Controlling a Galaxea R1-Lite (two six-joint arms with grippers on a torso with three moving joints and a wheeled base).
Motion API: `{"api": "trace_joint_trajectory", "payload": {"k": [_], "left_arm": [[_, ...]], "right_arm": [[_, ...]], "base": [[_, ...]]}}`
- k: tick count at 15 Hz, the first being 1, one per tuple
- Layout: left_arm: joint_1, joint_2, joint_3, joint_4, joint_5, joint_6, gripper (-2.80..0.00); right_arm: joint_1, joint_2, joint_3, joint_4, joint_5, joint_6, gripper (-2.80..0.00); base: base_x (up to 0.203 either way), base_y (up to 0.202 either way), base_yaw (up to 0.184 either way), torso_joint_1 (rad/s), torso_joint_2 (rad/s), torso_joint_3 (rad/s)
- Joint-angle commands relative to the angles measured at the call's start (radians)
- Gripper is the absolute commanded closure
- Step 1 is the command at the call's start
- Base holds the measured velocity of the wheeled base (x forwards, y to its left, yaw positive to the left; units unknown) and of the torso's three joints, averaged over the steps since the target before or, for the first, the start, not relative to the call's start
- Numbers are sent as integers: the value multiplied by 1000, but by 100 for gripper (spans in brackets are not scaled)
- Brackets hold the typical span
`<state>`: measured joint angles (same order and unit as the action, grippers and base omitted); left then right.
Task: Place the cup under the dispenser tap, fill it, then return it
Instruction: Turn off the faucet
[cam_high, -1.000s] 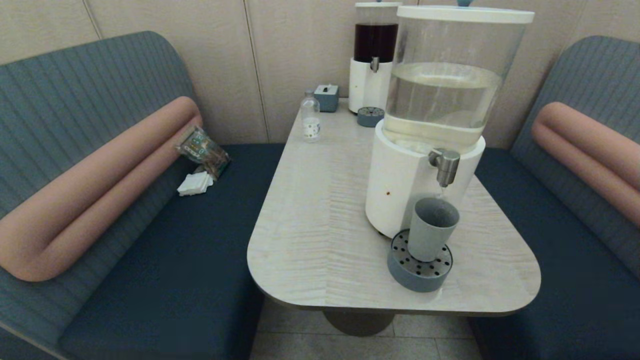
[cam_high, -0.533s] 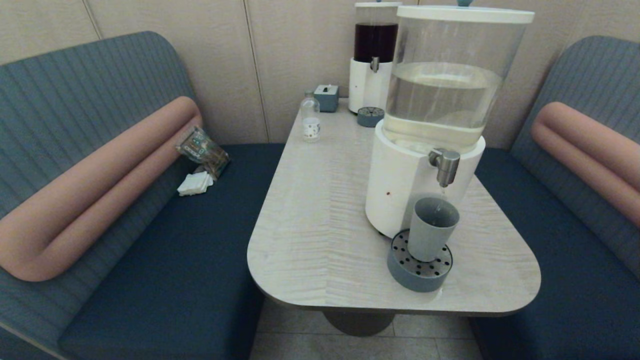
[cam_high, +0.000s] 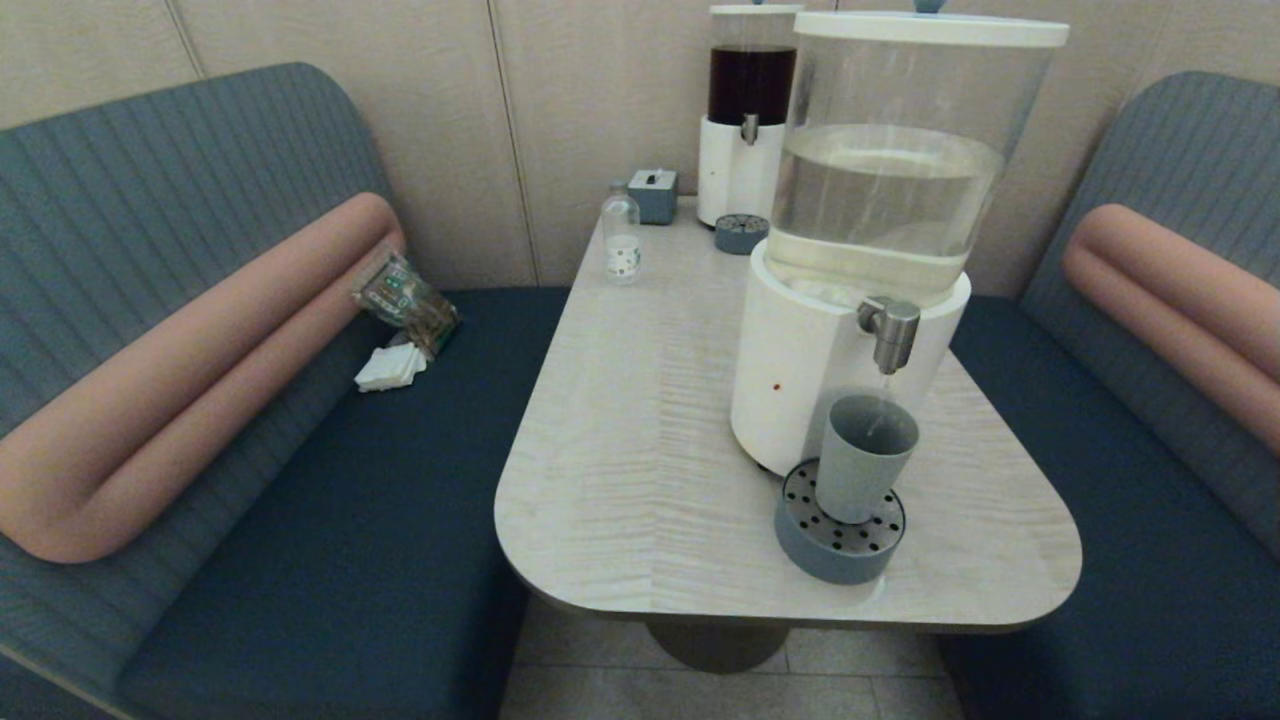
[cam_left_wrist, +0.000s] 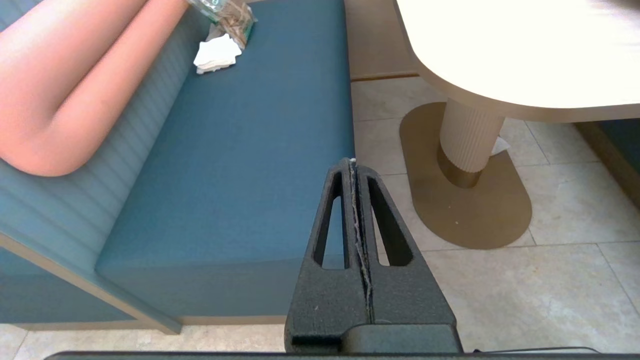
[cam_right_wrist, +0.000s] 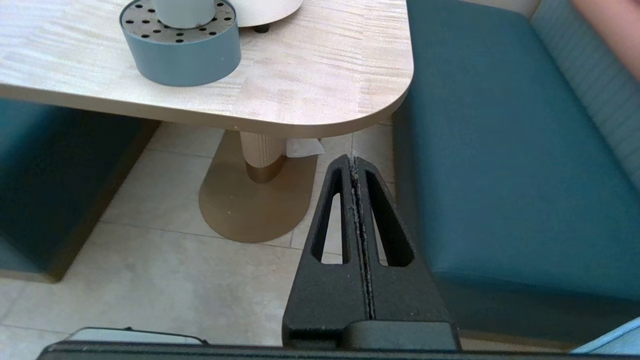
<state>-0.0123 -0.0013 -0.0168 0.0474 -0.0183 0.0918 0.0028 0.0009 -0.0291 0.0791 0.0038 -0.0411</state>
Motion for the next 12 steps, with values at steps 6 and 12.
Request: {"api": "trace_joint_trajectory", "payload": {"k": [6, 12], "left_arm": [[0, 0, 0, 0, 0, 2, 0], [0, 0, 0, 0, 0, 2, 0]], "right_arm": [[0, -1, 21, -70, -1, -42, 0], [0, 0, -77, -54, -1, -35, 0]], "base": [[0, 0, 0, 0, 0, 0], [0, 0, 0, 0, 0, 0]]}}
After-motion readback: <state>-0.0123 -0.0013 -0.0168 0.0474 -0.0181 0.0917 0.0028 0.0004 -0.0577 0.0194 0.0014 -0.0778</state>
